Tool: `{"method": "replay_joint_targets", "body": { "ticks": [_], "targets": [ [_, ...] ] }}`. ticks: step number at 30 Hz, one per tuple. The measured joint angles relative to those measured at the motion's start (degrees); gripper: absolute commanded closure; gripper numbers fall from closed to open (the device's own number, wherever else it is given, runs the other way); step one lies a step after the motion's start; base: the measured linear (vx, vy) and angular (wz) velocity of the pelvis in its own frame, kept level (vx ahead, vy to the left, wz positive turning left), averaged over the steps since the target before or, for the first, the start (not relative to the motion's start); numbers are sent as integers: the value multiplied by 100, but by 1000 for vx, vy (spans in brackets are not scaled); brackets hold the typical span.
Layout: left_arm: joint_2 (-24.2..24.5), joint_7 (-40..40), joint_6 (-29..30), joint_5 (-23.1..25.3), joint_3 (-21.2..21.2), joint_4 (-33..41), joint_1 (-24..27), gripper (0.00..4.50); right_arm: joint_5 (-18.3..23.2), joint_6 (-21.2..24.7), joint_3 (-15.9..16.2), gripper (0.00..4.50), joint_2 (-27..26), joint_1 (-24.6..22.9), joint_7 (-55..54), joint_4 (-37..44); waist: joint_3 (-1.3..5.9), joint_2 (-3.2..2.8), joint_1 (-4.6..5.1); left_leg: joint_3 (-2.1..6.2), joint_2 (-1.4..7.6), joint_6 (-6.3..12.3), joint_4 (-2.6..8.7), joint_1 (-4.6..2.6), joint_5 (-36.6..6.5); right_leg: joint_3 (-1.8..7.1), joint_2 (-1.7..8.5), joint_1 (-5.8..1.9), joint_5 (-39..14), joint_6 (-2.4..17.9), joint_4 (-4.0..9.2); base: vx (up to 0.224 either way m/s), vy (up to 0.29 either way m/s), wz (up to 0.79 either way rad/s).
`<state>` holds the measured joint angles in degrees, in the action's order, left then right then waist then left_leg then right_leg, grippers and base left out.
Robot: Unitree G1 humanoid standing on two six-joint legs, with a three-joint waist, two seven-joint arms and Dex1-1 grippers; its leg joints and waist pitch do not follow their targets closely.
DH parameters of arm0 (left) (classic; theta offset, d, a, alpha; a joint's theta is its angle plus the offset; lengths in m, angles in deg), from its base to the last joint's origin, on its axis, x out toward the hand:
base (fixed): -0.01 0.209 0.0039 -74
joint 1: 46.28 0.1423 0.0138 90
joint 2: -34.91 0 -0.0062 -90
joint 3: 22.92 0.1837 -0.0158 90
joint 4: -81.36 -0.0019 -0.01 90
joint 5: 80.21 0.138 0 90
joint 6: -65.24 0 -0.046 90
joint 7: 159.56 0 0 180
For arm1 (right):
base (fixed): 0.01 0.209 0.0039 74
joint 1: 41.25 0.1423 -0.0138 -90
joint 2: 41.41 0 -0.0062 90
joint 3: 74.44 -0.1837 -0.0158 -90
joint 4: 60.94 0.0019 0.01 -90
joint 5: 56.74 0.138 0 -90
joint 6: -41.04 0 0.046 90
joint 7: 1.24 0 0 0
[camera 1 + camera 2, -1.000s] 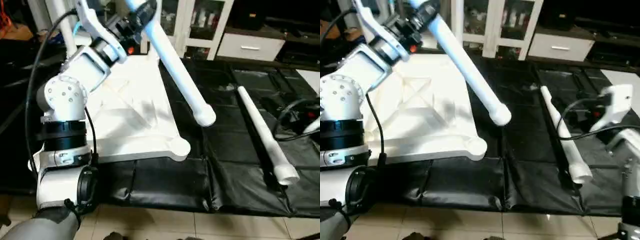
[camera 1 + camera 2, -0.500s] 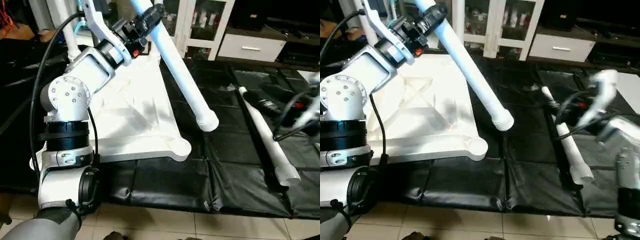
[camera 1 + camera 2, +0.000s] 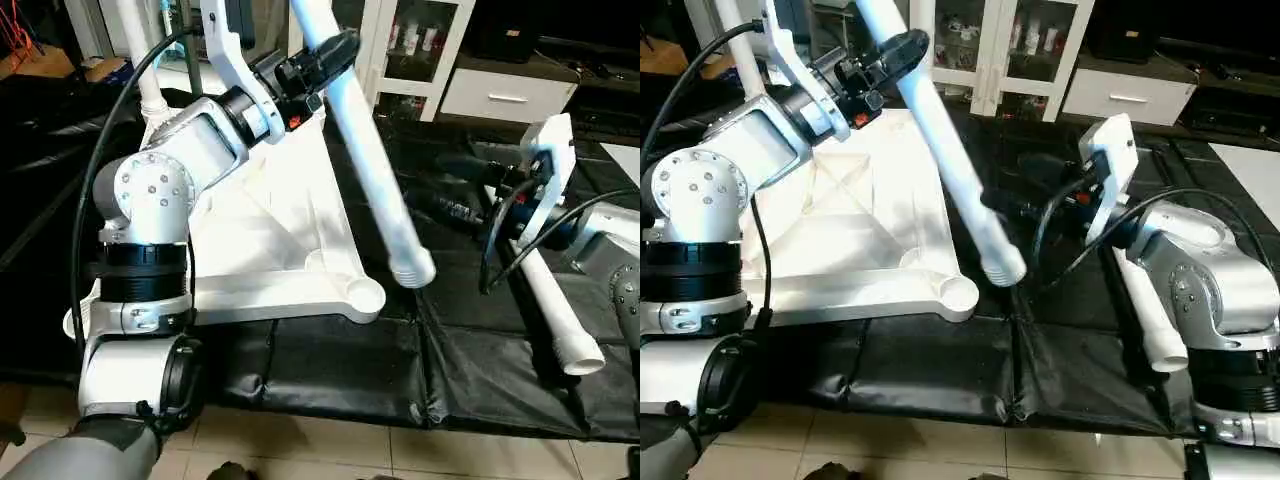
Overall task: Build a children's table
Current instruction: Pick table leg
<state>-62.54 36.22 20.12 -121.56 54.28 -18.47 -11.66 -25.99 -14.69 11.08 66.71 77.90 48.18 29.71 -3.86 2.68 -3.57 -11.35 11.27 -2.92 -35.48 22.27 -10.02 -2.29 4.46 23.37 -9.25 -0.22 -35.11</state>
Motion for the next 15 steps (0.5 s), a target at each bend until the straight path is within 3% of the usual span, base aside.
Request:
{"method": "replay_joint_targets", "body": {
  "ticks": [7, 15],
  "targets": [
    [-145, -562, -39, 111, -94, -68, -181, 296, -252, -126, 106, 0, 10, 13, -10, -204, 0, 0, 32, 2, 0, 0, 0, 0, 0, -1, -1, 3, -1, -1, -1, 0, 0, 0],
    [-313, -616, 179, 89, -59, 67, -184, 296, -933, -472, 784, 0, -275, 410, -215, -716, 0, 1, 31, 1, 1, 1, -1, 1, -1, -2, -1, 3, 0, 0, -2, 0, 0, 0]
  ]
}}
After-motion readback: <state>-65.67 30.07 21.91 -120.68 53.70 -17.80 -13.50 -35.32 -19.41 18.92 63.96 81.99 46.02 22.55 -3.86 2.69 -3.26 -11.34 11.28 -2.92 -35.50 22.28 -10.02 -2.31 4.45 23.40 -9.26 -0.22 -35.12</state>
